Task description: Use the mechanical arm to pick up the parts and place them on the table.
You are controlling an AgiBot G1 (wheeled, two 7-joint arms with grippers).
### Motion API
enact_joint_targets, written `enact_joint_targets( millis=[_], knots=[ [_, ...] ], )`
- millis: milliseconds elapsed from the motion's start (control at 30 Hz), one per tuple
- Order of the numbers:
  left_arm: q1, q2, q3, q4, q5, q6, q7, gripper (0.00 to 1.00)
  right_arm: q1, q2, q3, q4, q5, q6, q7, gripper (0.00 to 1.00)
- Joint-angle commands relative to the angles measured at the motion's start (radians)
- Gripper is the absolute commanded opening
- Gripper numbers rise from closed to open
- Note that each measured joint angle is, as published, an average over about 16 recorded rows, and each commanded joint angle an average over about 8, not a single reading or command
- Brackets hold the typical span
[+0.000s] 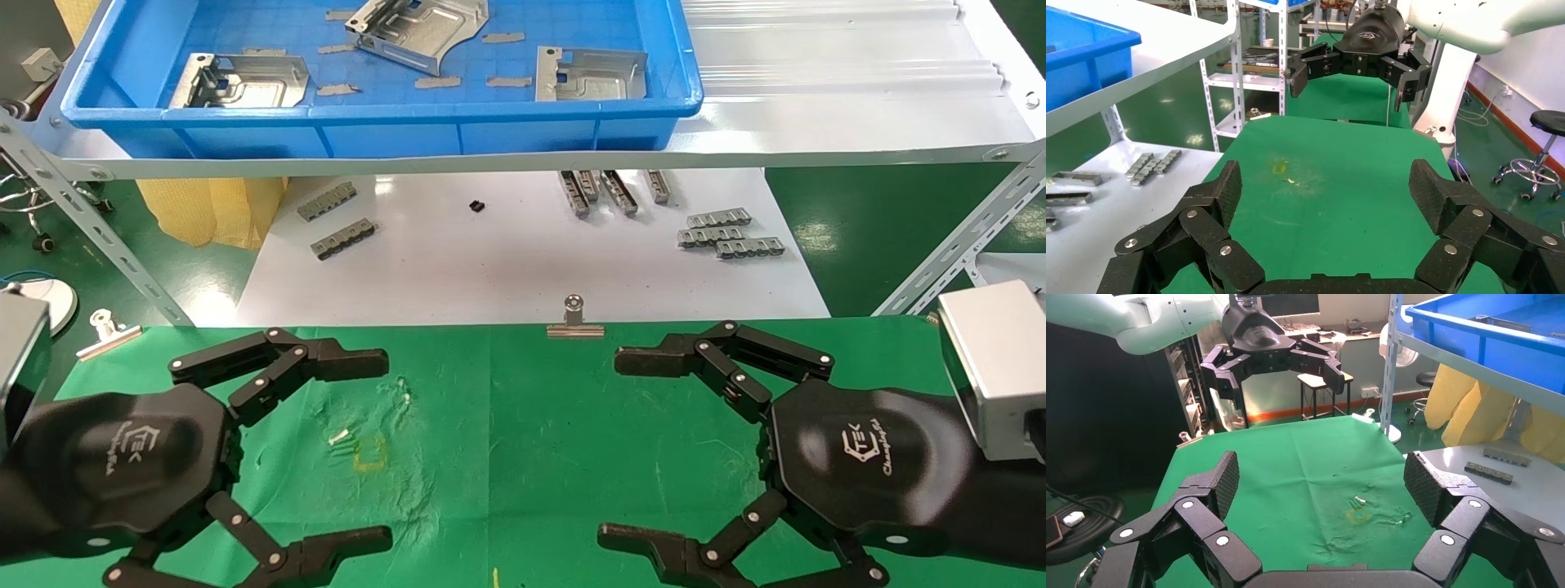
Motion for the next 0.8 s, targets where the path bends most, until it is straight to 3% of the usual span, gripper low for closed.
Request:
enact_joint_targets(
  millis=[33, 800],
  knots=[
    [0.0, 0.0, 0.0, 0.0, 0.0, 0.0, 0.0, 1.0, 0.0, 0.0, 0.0, 0.0, 0.0, 0.0, 0.0, 0.0],
    [0.0, 0.0, 0.0, 0.0, 0.0, 0.0, 0.0, 1.0, 0.0, 0.0, 0.0, 0.0, 0.0, 0.0, 0.0, 0.0]
  ],
)
